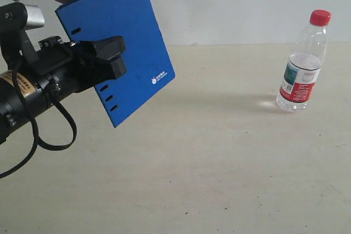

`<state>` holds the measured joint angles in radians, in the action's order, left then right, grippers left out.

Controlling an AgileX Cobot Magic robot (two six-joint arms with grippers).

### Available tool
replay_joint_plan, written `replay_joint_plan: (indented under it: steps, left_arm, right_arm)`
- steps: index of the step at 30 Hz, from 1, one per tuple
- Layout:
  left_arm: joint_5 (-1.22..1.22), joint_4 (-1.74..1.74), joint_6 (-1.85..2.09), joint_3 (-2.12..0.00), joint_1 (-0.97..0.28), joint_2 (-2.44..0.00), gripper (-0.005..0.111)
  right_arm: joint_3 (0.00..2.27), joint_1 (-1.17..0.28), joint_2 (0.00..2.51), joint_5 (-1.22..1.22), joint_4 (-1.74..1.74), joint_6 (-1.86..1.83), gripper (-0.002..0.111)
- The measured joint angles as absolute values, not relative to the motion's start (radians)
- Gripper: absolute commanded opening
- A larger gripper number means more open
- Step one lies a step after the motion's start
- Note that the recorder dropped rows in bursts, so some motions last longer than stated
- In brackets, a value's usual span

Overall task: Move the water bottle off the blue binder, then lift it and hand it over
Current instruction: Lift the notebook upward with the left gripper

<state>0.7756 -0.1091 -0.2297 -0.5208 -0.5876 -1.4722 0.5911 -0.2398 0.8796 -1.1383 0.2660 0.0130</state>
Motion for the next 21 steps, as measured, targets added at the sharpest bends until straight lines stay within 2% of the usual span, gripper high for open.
replay_joint_plan:
  steps: [21]
  left_arm:
    - [0.871, -0.185, -0.103, -0.523, -0.590, -1.472, 0.004]
  right_arm:
    - [0.587, -0.240, 0.880, -1.132, 0.266, 0.015, 0.000]
